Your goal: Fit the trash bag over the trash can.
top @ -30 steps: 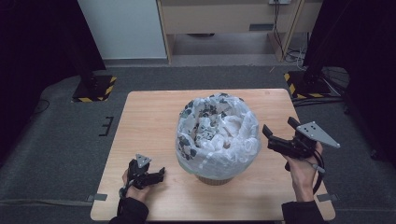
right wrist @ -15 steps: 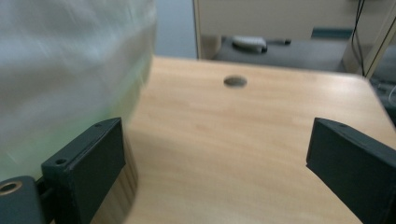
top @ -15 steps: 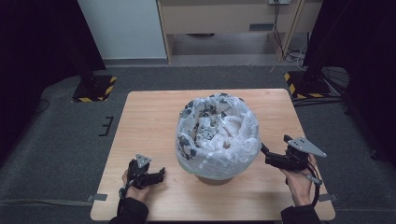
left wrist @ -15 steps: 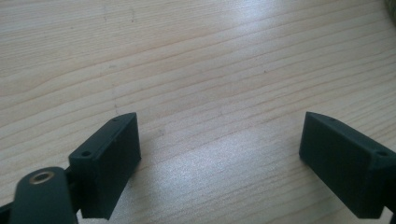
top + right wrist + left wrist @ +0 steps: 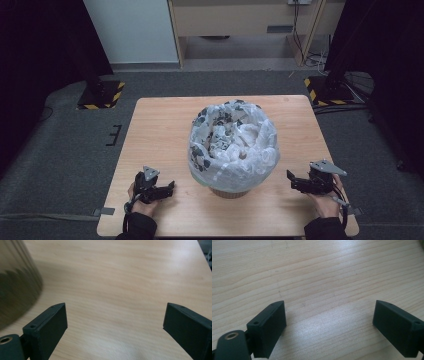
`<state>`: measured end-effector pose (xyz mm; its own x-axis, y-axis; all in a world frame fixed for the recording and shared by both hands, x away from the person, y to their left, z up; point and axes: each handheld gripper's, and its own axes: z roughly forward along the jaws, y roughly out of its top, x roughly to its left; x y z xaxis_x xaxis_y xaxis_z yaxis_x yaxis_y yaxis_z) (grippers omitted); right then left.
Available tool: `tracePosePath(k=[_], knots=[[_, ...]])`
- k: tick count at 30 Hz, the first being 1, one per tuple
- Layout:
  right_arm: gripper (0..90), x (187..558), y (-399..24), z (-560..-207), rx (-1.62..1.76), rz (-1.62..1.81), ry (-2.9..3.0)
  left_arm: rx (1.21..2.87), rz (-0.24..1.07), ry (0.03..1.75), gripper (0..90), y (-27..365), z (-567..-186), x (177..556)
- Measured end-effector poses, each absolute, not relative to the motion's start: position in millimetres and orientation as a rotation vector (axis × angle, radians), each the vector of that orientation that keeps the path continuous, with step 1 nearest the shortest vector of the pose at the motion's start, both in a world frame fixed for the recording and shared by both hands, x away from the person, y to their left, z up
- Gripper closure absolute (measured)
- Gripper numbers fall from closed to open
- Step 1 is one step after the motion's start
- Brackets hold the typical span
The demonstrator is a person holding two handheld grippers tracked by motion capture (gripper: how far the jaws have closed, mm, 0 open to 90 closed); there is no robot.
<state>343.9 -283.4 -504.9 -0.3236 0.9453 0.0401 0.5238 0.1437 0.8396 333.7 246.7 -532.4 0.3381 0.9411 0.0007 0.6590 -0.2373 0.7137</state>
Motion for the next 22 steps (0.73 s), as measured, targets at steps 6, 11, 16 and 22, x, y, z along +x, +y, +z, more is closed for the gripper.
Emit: tracePosePath(k=[6,11,16,22], knots=[[5.4,346.8,-300.7,-522.6,1.454,0.957,1.934,1.984,0.585,1.406,9.8,256.1,-532.6,330.5],[6.7,348.7,-314.1,-532.4,1.514,0.938,1.924,1.972,0.588,1.412,9.0,264.1,-534.5,327.9],[7.9,347.7,-320.1,-534.9,1.535,0.926,1.907,1.987,0.591,1.407,8.1,265.5,-534.7,327.9],[9.0,345.9,-321.6,-535.0,1.527,0.903,1.903,1.993,0.593,1.403,6.5,265.1,-534.9,327.9]])
